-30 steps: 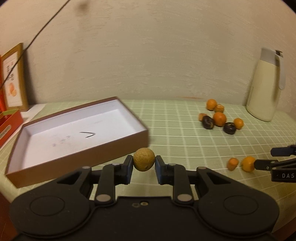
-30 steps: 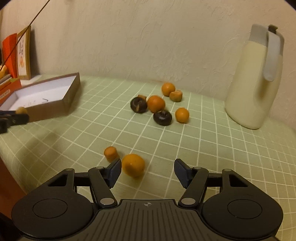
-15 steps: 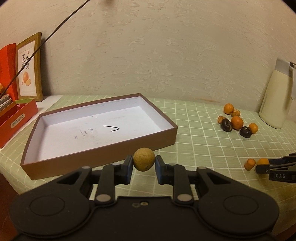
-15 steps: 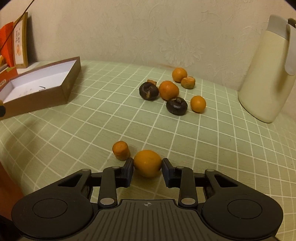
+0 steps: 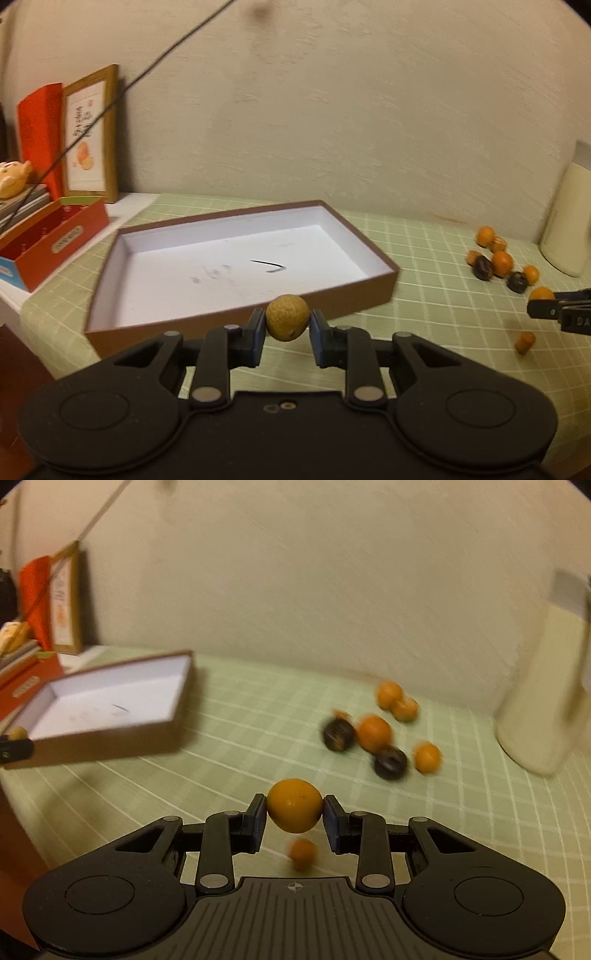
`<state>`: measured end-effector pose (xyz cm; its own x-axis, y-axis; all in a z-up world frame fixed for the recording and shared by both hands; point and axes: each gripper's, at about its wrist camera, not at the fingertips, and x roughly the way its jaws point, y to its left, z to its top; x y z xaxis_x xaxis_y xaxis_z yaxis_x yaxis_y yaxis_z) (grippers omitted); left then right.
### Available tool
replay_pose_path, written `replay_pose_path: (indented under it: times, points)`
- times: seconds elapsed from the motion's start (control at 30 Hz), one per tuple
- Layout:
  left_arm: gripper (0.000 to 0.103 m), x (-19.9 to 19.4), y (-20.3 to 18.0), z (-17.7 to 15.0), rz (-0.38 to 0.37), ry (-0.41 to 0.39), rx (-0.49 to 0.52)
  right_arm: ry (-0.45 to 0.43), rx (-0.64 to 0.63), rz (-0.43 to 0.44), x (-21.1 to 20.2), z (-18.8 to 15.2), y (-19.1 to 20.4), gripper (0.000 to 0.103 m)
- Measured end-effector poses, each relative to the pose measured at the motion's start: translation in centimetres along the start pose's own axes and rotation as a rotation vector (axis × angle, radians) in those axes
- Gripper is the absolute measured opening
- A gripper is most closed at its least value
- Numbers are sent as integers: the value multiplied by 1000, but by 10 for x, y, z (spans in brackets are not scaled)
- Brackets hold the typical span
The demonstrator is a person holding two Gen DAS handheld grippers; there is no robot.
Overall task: Organize fruits
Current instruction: 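Carry both fruits over the white box and open both tools to drop them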
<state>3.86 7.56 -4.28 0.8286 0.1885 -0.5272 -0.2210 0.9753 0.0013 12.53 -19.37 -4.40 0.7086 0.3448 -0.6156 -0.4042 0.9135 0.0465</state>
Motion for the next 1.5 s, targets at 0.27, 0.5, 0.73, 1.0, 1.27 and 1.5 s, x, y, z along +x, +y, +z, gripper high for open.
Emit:
replay_pose_path:
  times: [0.27, 0.5, 0.73, 1.0, 1.27, 1.5]
  points:
    - [15, -1, 38, 7, 73, -17, -59, -83, -28, 102, 1, 32, 46, 33]
    - [15, 0, 75, 19, 140, -46, -117, -113, -64, 165, 20, 57, 81, 33]
    - [15, 11, 96, 37, 177, -68, -139, -130, -103, 221, 48, 86, 108, 33]
    - [15, 20, 102, 34, 203, -55, -171, -108, -100, 248, 72, 85, 116, 33]
    - [15, 38, 109, 35, 212, -28, -179, -90, -87, 263, 92, 93, 119, 33]
    - [97, 42, 108, 31, 306, -52, -159, -110, -104, 210, 109, 86, 126, 103]
